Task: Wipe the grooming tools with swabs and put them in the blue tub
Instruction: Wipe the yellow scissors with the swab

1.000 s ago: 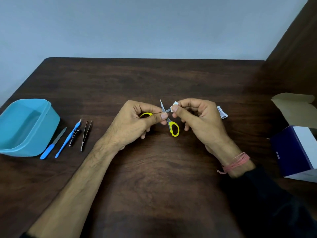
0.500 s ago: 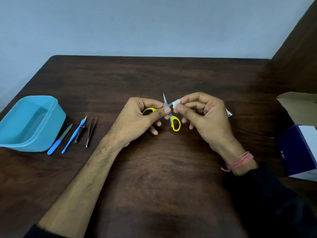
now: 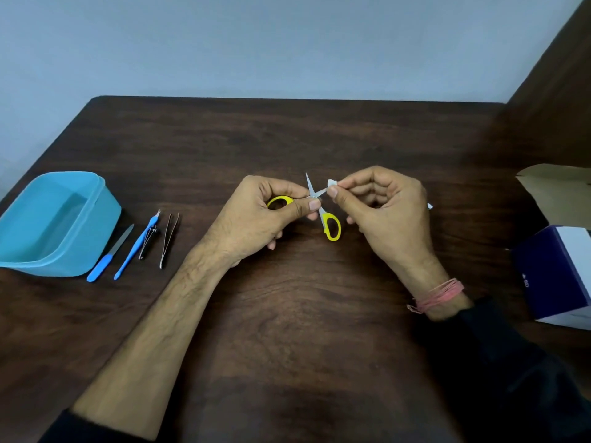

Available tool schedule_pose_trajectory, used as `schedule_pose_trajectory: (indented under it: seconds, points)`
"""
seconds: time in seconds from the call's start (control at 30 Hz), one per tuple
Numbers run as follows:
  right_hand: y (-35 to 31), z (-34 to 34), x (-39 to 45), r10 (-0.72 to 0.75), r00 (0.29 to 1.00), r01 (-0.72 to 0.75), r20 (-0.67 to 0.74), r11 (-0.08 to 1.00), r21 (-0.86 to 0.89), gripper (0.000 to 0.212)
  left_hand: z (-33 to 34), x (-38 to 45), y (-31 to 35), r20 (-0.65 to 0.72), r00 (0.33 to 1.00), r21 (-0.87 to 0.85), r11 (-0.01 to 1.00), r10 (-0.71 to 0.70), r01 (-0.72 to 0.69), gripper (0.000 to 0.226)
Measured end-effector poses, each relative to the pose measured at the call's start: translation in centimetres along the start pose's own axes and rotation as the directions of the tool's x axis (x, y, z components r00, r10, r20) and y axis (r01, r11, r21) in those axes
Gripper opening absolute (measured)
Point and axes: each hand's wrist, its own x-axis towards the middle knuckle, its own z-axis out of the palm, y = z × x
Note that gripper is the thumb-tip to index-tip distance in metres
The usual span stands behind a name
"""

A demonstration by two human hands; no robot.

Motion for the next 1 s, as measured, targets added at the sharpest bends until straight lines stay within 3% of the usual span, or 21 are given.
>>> schedule_pose_trajectory:
  seconds: [0.33, 0.5, 0.67, 1.0]
  points:
    - [0.42, 0.01, -0.01, -0.060, 0.998, 0.060, -0.005, 0.998, -0.029, 0.011, 0.02, -0.18, 0.29, 0.006, 1.000, 0.031, 1.000, 0.004, -0.004, 0.015]
    - [0.11, 0.29, -0.49, -0.103, 0.992, 0.106, 0.078, 0.994, -0.040, 0.004, 0.13, -0.18, 0.25, 0.030, 0.999, 0.039, 0.998, 0.038, -0.039, 0.014]
    - [0.35, 0.09, -0.11, -0.095, 0.995, 0.092, -0.028, 0.992, -0.091, 0.004, 0.15, -0.11, 0.32, 0.023, 0.998, 0.052, 0.997, 0.059, -0.060, 0.017]
    - [0.13, 0.21, -0.28, -0.125, 0.992, 0.123, -0.008, 0.983, -0.138, 0.003, 0.11, -0.11, 0.32, 0.016, 0.997, 0.046, 0.996, 0.073, -0.074, 0.016]
